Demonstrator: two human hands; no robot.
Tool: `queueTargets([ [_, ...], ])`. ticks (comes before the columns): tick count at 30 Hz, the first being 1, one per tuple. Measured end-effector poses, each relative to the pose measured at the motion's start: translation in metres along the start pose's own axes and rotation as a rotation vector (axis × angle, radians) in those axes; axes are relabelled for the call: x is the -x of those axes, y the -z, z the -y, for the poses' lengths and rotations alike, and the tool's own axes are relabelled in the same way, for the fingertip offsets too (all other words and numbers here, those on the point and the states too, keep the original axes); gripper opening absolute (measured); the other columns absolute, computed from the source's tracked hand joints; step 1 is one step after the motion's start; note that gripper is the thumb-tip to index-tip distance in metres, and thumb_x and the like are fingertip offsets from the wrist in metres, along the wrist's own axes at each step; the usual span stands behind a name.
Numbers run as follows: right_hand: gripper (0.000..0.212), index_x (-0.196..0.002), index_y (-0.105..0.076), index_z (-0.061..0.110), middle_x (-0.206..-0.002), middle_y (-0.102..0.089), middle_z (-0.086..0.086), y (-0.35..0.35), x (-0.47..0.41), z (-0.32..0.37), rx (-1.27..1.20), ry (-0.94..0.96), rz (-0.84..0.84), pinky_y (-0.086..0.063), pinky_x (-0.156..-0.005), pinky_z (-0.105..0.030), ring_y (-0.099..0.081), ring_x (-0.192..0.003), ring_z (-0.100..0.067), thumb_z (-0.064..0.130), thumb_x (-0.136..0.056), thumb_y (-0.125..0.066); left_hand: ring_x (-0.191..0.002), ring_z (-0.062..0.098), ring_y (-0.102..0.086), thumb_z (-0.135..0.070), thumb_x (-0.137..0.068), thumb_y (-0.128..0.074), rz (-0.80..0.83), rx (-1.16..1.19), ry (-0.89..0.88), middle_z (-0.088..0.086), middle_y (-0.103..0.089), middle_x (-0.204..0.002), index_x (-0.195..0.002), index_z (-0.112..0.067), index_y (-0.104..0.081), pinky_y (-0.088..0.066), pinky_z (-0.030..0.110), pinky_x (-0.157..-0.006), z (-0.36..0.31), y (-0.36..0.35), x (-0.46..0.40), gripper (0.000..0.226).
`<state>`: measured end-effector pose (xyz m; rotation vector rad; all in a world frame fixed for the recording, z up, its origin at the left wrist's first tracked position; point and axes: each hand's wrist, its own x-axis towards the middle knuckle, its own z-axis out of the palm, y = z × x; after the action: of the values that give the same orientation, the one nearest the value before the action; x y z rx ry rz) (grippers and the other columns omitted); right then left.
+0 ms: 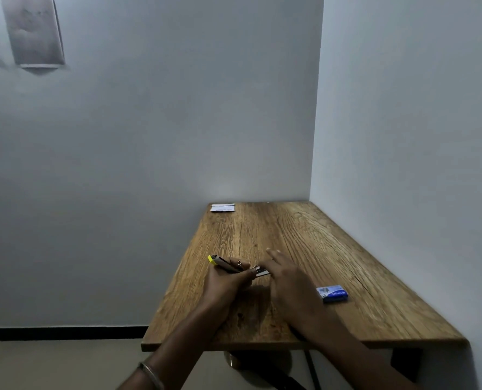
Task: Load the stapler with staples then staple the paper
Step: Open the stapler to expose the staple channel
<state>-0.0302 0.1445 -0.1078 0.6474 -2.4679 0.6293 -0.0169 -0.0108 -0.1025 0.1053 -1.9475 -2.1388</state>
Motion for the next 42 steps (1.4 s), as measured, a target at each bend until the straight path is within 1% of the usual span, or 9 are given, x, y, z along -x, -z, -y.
queueTargets([
  [7, 0.044, -0.144, -0.045, 0.022, -0.146, -0.052, -0.001, 0.003, 0.004, 0.017, -0.883, -0.742, -0.157, -0.04, -0.108, -0.037, -0.049, -0.132, -0.019, 0.022, -0.1, -0.044, -0.083, 0.025, -0.073, -0.005, -0.077, -0.082, -0.047, -0.088, -0.052, 0.013, -0.075, -0.088, -0.093, -0.004, -0.07, -0.062, 0.032, -0.074, -0.001, -0.003, 0.002, 0.021],
  [10, 0.031, -0.128, -0.054, 0.001, -0.129, -0.054, -0.014, 0.009, -0.006, 0.032, -1.595, -1.053, -0.111, -0.043, -0.104, -0.042, -0.055, -0.119, -0.03, 0.013, -0.102, -0.041, -0.068, 0.008, -0.069, -0.006, -0.075, -0.084, -0.117, -0.333, -0.327, -0.002, -0.074, -0.071, -0.077, -0.014, -0.071, -0.053, 0.016, -0.06, -0.007, -0.008, 0.001, 0.015],
  [15, 0.035, -0.126, -0.053, -0.006, -0.113, -0.065, -0.025, 0.024, -0.019, 0.041, -1.999, -1.091, -0.149, -0.055, -0.085, -0.039, -0.062, -0.093, -0.031, 0.015, -0.104, -0.036, -0.073, 0.005, -0.061, -0.005, -0.079, -0.078, 0.028, -0.856, -0.962, -0.006, -0.064, -0.091, -0.086, -0.016, -0.068, -0.054, 0.021, -0.058, -0.015, -0.007, 0.002, 0.017],
  [22, 0.037, -0.077, -0.062, -0.004, -0.055, -0.066, -0.015, 0.021, -0.022, 0.041, -2.061, -1.044, -0.162, -0.056, -0.047, -0.028, -0.067, -0.047, -0.022, 0.004, -0.099, -0.033, -0.061, 0.007, -0.056, -0.02, -0.093, -0.063, 0.13, -1.173, -1.211, -0.007, -0.063, -0.088, -0.102, -0.018, -0.064, -0.05, 0.025, -0.046, -0.014, -0.005, -0.003, 0.009],
  [25, 0.037, -0.08, -0.064, -0.006, -0.056, -0.069, -0.016, 0.019, -0.02, 0.037, -2.087, -1.011, -0.196, -0.053, -0.038, -0.024, -0.069, -0.045, -0.021, 0.003, -0.1, -0.034, -0.077, 0.01, -0.063, -0.034, -0.096, -0.054, 0.104, -1.138, -1.077, -0.008, -0.067, -0.1, -0.102, -0.023, -0.066, -0.056, 0.027, -0.064, -0.017, -0.004, -0.005, 0.017],
  [28, 0.032, -0.093, -0.065, -0.007, -0.071, -0.073, -0.02, 0.018, -0.018, 0.033, -2.047, -0.978, -0.17, -0.058, -0.05, -0.031, -0.074, -0.061, -0.026, 0.005, -0.101, -0.036, -0.069, 0.006, -0.062, -0.01, -0.085, -0.074, 0.144, -1.116, -1.135, -0.003, -0.064, -0.098, -0.094, -0.015, -0.067, -0.055, 0.022, -0.052, -0.018, -0.008, -0.001, 0.012],
  [32, 0.029, -0.117, -0.056, -0.011, -0.115, -0.067, -0.031, 0.025, -0.017, 0.02, -1.949, -0.938, -0.015, -0.055, -0.089, -0.042, -0.068, -0.099, -0.035, 0.004, -0.101, -0.036, -0.078, 0.008, -0.065, 0.004, -0.075, -0.079, 0.015, -0.683, -0.874, -0.005, -0.068, -0.088, -0.084, -0.013, -0.069, -0.057, 0.023, -0.064, -0.021, -0.012, -0.004, 0.021],
  [38, 0.026, -0.113, -0.059, -0.01, -0.101, -0.074, -0.025, 0.048, -0.01, -0.027, -1.572, -0.797, 0.062, -0.062, -0.073, -0.036, -0.075, -0.09, -0.029, 0.001, -0.104, -0.037, -0.078, 0.015, -0.073, -0.005, -0.077, -0.082, -0.064, -0.203, -0.277, 0.004, -0.076, -0.082, -0.083, -0.012, -0.072, -0.061, 0.032, -0.071, -0.021, -0.011, -0.01, 0.014],
  [42, 0.023, -0.116, -0.068, 0.007, -0.106, -0.077, -0.009, 0.073, -0.021, -0.082, -0.807, -0.497, 0.043, -0.059, -0.076, -0.026, -0.075, -0.092, -0.015, 0.004, -0.101, -0.05, -0.078, 0.021, -0.072, 0.0, -0.076, -0.081, 0.065, -0.045, -0.067, 0.018, -0.074, -0.089, -0.096, 0.005, -0.068, -0.06, 0.028, -0.069, -0.019, -0.004, -0.013, 0.024],
])
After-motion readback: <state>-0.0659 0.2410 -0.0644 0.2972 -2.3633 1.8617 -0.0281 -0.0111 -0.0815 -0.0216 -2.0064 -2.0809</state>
